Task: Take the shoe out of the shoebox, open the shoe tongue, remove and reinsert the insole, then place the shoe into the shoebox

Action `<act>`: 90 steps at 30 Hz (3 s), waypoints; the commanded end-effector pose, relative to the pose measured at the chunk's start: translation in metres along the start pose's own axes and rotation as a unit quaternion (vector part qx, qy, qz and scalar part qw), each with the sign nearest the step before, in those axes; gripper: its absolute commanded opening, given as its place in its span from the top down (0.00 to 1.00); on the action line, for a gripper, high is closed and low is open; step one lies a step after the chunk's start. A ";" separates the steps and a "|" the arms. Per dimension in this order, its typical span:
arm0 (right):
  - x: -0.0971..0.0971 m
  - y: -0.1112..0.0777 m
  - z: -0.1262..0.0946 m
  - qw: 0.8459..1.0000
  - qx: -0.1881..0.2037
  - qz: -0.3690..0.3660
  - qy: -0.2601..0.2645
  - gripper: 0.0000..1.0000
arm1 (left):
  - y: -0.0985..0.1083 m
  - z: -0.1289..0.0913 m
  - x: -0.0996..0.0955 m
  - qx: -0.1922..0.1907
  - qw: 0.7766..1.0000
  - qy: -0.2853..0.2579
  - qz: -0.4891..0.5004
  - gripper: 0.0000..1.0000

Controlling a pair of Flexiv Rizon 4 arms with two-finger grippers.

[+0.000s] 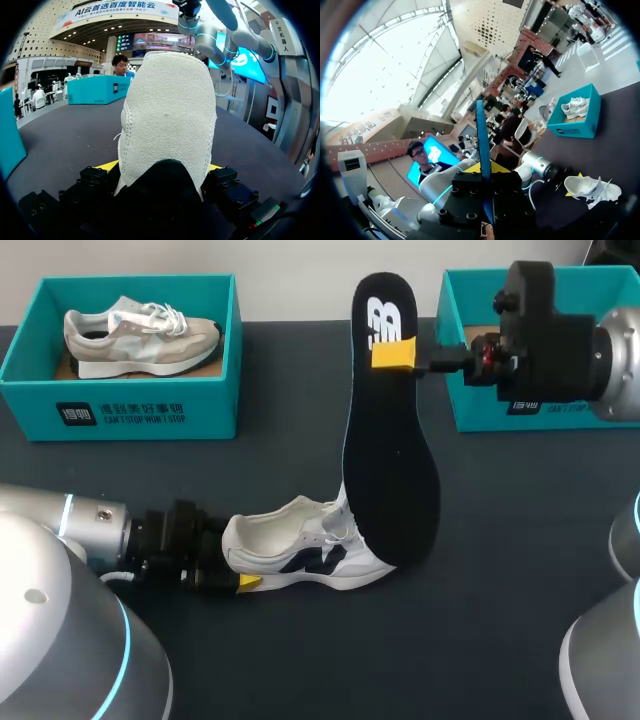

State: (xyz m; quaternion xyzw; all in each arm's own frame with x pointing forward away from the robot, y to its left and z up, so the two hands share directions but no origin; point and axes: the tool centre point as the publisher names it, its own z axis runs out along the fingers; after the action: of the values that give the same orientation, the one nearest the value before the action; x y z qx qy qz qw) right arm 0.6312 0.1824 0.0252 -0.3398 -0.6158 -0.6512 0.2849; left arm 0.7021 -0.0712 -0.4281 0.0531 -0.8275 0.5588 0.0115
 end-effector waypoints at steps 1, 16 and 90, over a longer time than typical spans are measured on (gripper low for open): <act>0.000 0.001 0.005 1.000 0.000 0.001 -0.001 1.00 | 0.006 0.006 -0.005 -0.001 1.000 0.000 0.000 1.00; 0.000 0.001 0.005 1.000 0.000 0.001 -0.001 1.00 | 0.000 -0.008 -0.004 -0.001 1.000 -0.001 0.000 0.00; 0.000 0.001 0.005 1.000 0.000 0.001 -0.001 1.00 | -0.067 -0.059 0.007 -0.460 0.885 0.074 -0.009 0.00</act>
State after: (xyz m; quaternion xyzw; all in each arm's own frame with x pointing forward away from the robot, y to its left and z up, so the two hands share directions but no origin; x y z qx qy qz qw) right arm 0.6311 0.1823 0.0252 -0.3399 -0.6158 -0.6512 0.2849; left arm 0.7008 -0.0393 -0.3500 0.0161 -0.9782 0.1799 0.1021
